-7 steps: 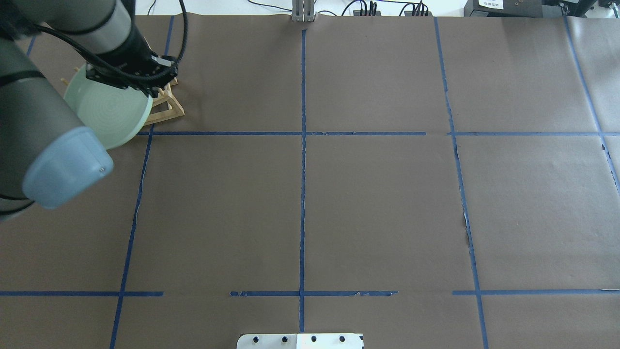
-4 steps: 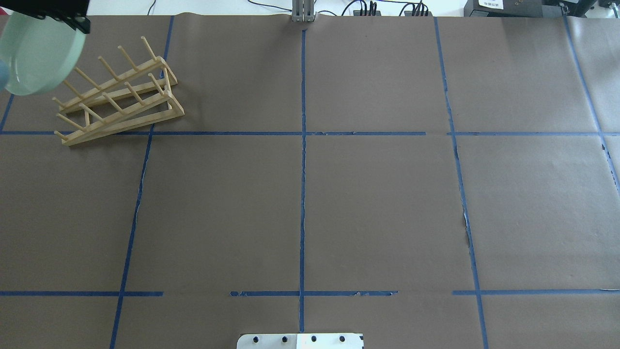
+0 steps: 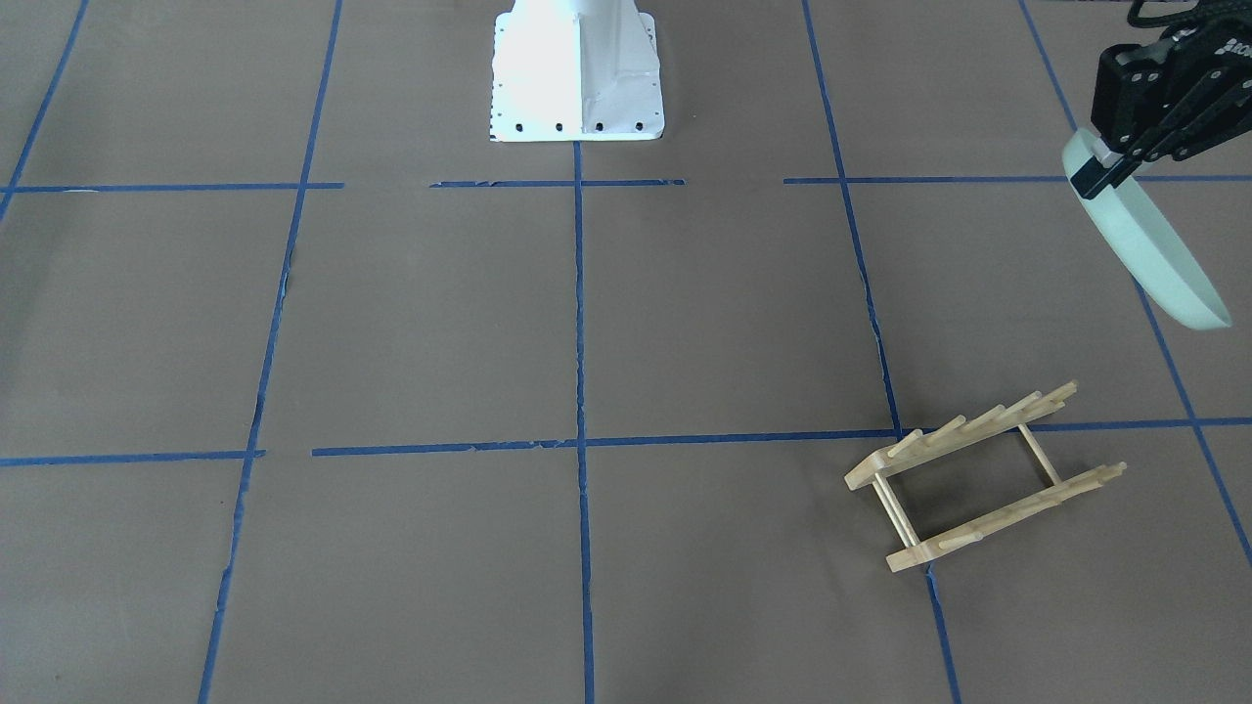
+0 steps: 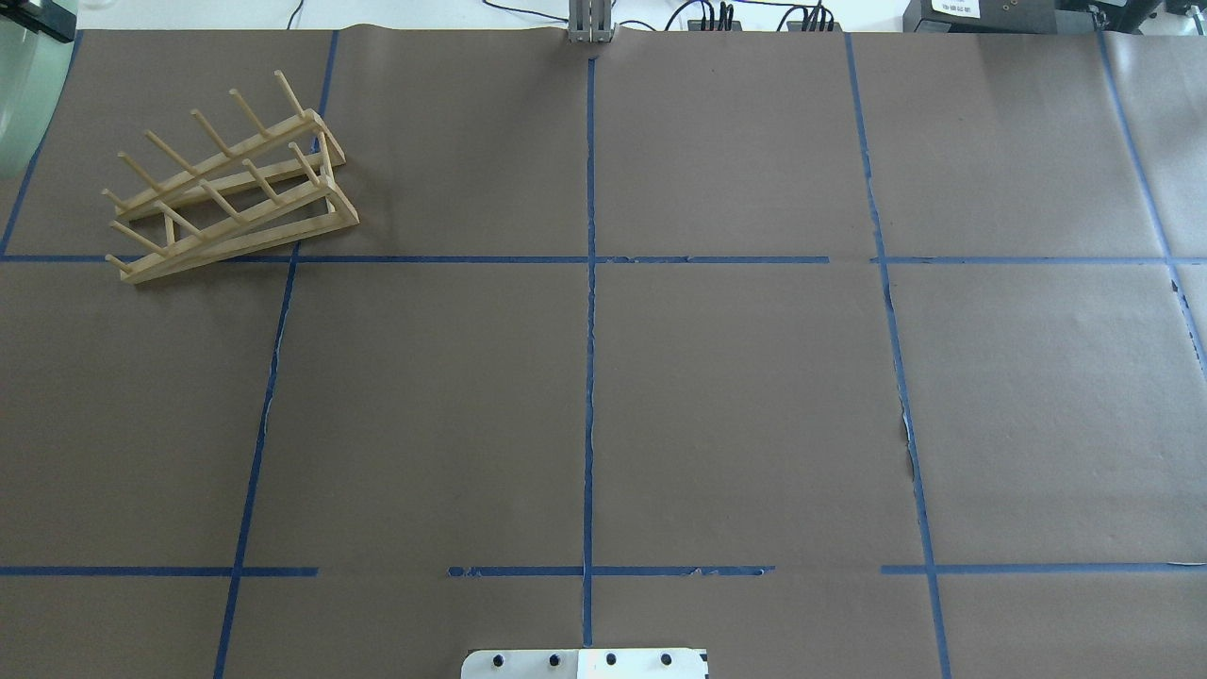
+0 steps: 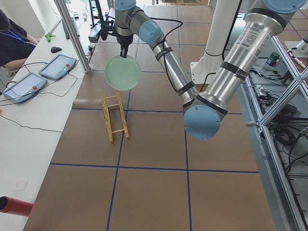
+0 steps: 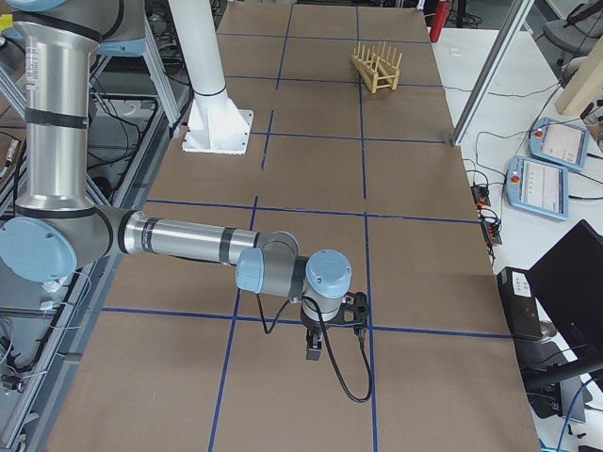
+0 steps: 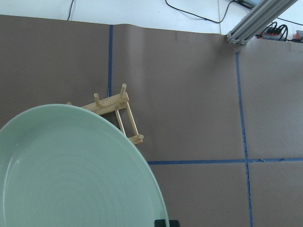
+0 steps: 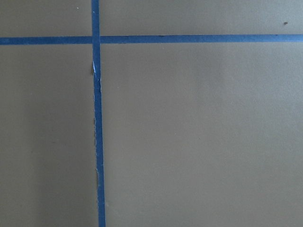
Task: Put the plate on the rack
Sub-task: 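Lift the plate with the left gripper and carry it above the rack, then rotate the held plate upright with the left gripper beside the rack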
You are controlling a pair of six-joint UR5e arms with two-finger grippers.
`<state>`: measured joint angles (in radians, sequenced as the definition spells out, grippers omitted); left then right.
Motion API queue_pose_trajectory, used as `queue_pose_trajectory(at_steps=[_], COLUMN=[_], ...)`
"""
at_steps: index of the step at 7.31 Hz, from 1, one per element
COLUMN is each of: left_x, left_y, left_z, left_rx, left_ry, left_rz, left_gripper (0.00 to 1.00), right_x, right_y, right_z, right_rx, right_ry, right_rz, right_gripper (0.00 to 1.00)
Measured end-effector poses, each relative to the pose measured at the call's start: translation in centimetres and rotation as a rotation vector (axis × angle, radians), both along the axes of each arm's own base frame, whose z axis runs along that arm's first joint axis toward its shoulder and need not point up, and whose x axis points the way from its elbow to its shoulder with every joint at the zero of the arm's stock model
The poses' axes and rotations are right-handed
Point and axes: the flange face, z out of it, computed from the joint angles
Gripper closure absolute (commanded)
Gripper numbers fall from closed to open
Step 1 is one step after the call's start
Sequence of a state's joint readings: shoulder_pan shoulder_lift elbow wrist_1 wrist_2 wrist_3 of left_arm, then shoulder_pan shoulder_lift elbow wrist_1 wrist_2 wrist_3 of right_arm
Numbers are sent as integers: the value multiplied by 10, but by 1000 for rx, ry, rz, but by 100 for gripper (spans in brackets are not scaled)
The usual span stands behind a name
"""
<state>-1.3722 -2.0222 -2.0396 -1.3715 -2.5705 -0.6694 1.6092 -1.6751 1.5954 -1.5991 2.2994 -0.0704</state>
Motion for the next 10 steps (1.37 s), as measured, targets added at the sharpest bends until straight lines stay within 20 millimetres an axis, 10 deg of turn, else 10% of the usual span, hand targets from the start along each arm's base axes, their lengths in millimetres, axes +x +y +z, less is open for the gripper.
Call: queue_pose_trajectory(at_steps=[5, 10], left_x=[-67, -80], left_y=[-32, -36], left_z=[66, 51], left_rx=[-146, -64], left_ry=[316, 274], left_rz=[107, 50], left_gripper=[100, 100], right_x=[0, 0], right_y=[0, 0], right_z=[0, 0], right_rx=[0, 0], right_ry=[0, 0], right_rz=[0, 0], right_gripper=[0, 0])
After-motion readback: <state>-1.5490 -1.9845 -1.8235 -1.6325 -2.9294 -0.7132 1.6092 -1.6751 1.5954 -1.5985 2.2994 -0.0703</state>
